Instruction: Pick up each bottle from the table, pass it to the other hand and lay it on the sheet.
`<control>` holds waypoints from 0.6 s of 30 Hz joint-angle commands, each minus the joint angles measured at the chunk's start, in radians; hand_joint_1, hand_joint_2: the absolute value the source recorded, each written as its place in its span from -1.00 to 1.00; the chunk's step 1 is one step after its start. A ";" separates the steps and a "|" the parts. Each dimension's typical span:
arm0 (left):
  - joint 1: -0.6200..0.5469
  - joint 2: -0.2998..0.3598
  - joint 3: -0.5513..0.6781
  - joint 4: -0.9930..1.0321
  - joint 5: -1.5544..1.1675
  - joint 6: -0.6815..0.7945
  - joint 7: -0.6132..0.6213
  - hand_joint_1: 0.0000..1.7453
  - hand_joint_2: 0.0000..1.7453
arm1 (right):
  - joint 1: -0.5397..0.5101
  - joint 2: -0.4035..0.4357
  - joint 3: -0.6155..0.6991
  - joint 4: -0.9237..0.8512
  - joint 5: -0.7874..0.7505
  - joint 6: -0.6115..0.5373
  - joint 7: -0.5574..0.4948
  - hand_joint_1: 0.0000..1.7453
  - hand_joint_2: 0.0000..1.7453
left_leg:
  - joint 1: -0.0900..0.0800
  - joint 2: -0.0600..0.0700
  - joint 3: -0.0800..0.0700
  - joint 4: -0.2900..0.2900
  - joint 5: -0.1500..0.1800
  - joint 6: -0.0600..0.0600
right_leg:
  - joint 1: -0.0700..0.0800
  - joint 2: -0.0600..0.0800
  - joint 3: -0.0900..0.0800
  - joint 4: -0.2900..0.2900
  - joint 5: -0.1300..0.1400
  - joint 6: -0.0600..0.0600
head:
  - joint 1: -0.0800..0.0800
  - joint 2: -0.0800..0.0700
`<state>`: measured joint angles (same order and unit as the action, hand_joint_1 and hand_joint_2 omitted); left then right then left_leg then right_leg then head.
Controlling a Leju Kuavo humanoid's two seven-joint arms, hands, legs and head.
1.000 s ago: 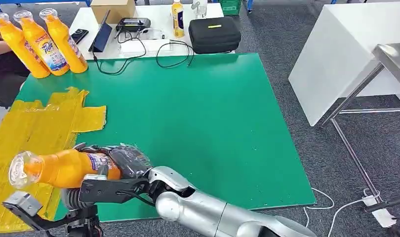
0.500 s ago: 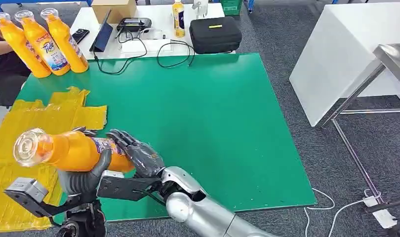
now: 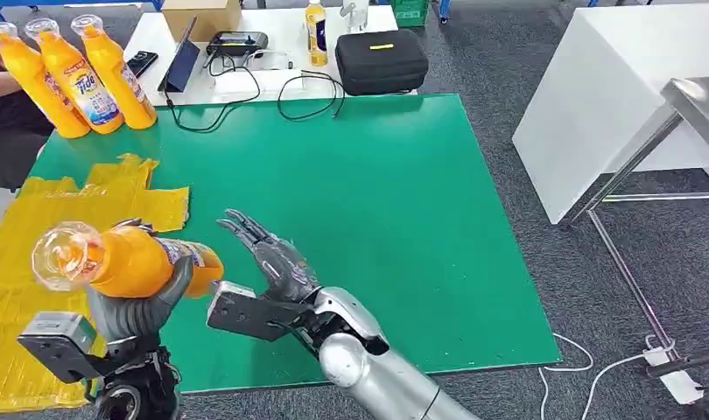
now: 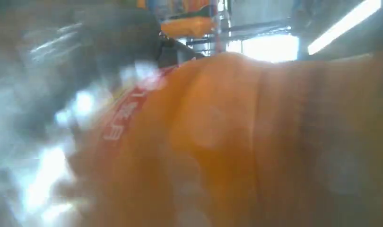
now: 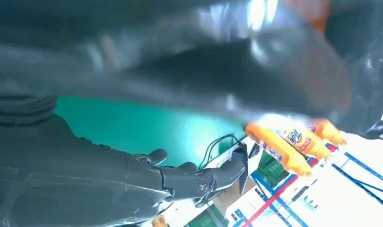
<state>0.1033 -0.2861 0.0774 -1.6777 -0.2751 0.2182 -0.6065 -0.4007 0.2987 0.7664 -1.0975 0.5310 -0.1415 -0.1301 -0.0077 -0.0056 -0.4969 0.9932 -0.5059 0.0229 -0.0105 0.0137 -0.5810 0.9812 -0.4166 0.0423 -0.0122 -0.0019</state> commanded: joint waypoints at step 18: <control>-0.236 0.097 0.502 0.279 -1.226 0.480 0.008 1.00 1.00 | 0.008 -0.182 -0.021 -0.121 -0.051 -0.033 -0.077 -1.00 -1.00 | 0.001 -0.001 0.003 -0.001 0.000 -0.002 | 0.001 -0.002 0.003 -0.001 -0.001 -0.001 | 0.000 0.000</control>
<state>-0.0790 -0.2499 0.4630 -1.4901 -1.3909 0.6954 -0.6924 -0.3870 0.2182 0.7370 -1.1669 0.4925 -0.1613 -0.2014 -0.0076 -0.0055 -0.4966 0.9933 -0.5058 0.0228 -0.0101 0.0145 -0.5812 0.9817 -0.4165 0.0424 -0.0118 -0.0019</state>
